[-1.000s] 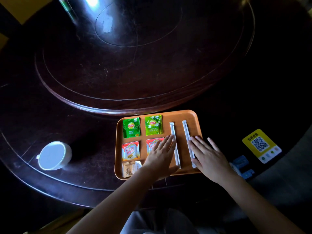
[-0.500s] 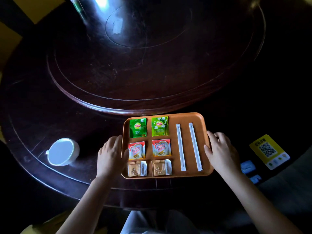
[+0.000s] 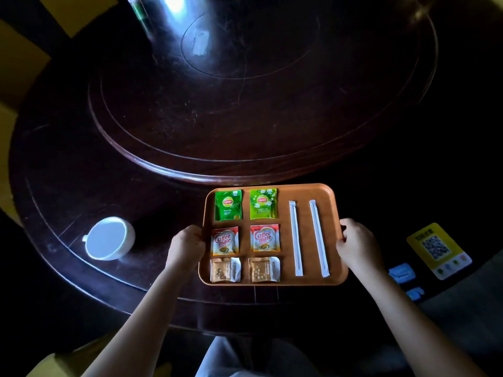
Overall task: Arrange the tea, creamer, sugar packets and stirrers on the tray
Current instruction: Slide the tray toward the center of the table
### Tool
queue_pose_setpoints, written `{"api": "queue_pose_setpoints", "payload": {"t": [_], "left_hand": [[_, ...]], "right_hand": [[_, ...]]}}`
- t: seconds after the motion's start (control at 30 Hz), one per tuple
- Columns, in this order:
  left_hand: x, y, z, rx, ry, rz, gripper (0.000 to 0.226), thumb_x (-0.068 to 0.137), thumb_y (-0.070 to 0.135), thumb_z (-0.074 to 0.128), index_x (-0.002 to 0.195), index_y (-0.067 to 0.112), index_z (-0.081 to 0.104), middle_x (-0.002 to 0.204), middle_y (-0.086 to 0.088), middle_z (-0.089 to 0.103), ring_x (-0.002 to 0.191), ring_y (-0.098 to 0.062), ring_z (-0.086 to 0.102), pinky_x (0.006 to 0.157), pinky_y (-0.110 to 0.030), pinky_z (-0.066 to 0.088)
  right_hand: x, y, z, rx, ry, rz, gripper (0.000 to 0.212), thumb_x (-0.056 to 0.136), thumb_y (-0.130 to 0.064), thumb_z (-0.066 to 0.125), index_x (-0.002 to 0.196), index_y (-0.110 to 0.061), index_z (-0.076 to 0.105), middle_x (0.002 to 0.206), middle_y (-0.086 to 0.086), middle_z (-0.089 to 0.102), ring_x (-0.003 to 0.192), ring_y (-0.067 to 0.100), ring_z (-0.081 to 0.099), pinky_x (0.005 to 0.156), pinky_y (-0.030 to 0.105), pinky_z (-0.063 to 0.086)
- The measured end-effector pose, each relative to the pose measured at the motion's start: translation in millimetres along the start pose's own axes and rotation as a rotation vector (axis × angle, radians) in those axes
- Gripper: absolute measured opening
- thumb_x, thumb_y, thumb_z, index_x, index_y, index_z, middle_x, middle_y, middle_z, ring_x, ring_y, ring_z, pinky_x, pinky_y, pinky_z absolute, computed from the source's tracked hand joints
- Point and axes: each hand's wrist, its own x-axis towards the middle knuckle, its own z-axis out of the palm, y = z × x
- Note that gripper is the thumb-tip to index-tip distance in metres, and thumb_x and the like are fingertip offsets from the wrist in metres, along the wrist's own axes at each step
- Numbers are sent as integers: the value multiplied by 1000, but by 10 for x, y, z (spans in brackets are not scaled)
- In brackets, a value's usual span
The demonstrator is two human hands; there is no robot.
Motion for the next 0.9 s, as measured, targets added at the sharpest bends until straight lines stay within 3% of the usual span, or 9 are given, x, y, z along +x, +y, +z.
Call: {"api": "queue_pose_setpoints", "payload": {"t": [0.1, 0.3, 0.43, 0.63, 0.8, 0.9], "left_hand": [[23, -66, -32, -63, -34, 11, 27, 71, -1, 60, 95, 8, 70, 89, -11, 72, 85, -26, 65, 72, -29, 47], [-5, -234, -142, -218, -33, 47, 29, 71, -6, 64, 95, 10, 71, 74, -1, 69, 73, -18, 65, 72, -31, 51], [-16, -324, -296, -297, -55, 85, 33, 73, -10, 65, 88, 19, 69, 71, 11, 69, 67, -12, 63, 62, -15, 51], [72, -232, -569, -415, -76, 110, 32, 77, -15, 59, 99, 8, 66, 80, -11, 69, 63, -11, 64, 57, -13, 52], [419, 25, -790, -457, -44, 127, 38, 77, -15, 60, 86, 21, 66, 74, -5, 69, 54, 0, 62, 54, -15, 53], [710, 222, -897, -452, -37, 139, 31, 77, -14, 60, 94, 11, 68, 75, -2, 70, 61, -7, 65, 60, -20, 56]], "right_hand": [[19, 39, -56, 156, -43, 76, 24, 80, -4, 60, 104, -7, 62, 99, 13, 67, 90, 28, 62, 70, 25, 40], [-20, 51, -167, 335, -117, 99, 27, 80, -4, 62, 107, -7, 62, 98, 8, 63, 83, 20, 56, 74, 28, 42], [-38, -12, -214, 392, -104, 99, 30, 80, -1, 63, 109, -5, 62, 93, 5, 59, 86, 20, 56, 81, 31, 45], [60, -171, -366, 493, -66, 59, 29, 77, 1, 64, 106, -5, 64, 91, 9, 63, 82, 21, 59, 78, 31, 46], [393, -450, -532, 542, -40, 32, 31, 78, 3, 63, 109, -3, 63, 90, 8, 60, 82, 21, 58, 80, 33, 47], [700, -619, -598, 550, -33, 24, 32, 78, 2, 63, 109, -5, 63, 91, 5, 60, 87, 22, 60, 87, 41, 50]]}}
